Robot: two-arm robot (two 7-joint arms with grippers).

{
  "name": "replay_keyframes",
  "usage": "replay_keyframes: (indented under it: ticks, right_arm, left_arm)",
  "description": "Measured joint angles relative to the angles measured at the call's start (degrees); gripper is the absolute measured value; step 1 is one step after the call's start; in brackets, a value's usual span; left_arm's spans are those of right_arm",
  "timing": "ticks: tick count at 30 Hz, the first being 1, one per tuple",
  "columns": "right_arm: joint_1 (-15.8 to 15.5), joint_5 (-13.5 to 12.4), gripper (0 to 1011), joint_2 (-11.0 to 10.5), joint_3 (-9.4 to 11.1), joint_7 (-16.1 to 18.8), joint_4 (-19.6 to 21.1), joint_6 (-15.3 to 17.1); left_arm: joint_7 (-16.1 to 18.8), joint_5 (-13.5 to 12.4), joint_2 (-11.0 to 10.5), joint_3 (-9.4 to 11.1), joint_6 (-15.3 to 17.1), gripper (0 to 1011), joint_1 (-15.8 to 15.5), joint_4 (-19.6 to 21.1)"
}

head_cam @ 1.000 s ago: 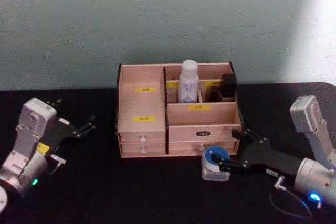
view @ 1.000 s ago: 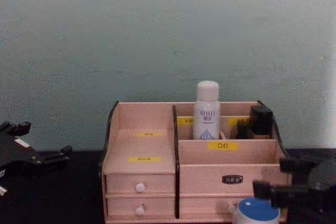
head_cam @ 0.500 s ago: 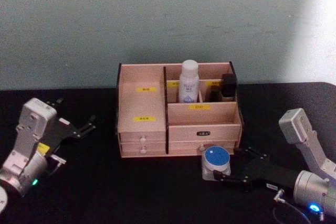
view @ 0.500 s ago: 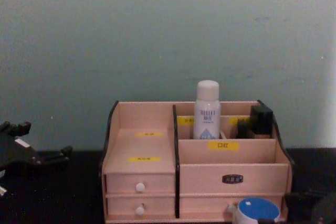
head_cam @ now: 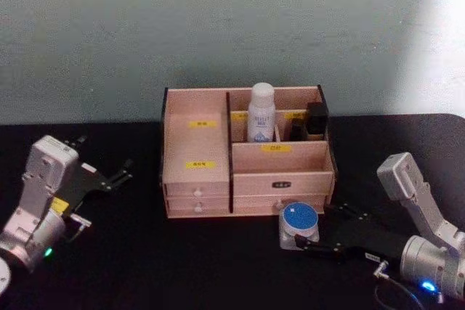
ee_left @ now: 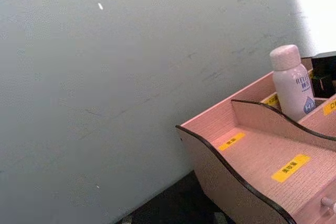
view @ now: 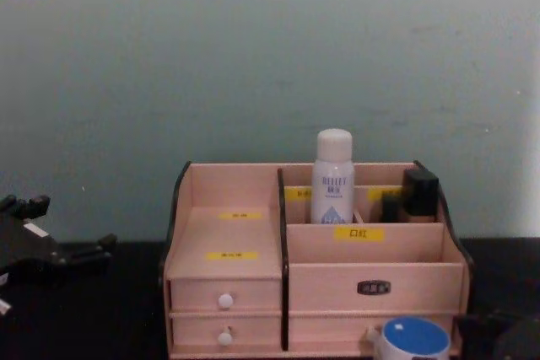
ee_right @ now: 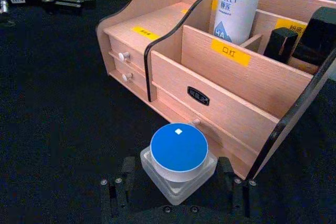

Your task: Pick up the facial cleanser and watermelon frost from the table and place them into the tiered storage box.

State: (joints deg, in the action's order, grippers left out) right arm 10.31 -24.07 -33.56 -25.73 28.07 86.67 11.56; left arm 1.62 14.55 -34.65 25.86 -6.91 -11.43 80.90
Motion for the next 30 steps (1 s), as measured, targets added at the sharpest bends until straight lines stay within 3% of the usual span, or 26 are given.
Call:
replay_keyframes:
  ticks: [30]
  right_arm:
    - [2.93, 1.60, 1000, 3.25, -1.22, 0.81, -4.27, 0.40]
  left_arm:
    - [0.00, 0.00, 0.00, 0.00, 0.00, 1001, 0.00, 0.00]
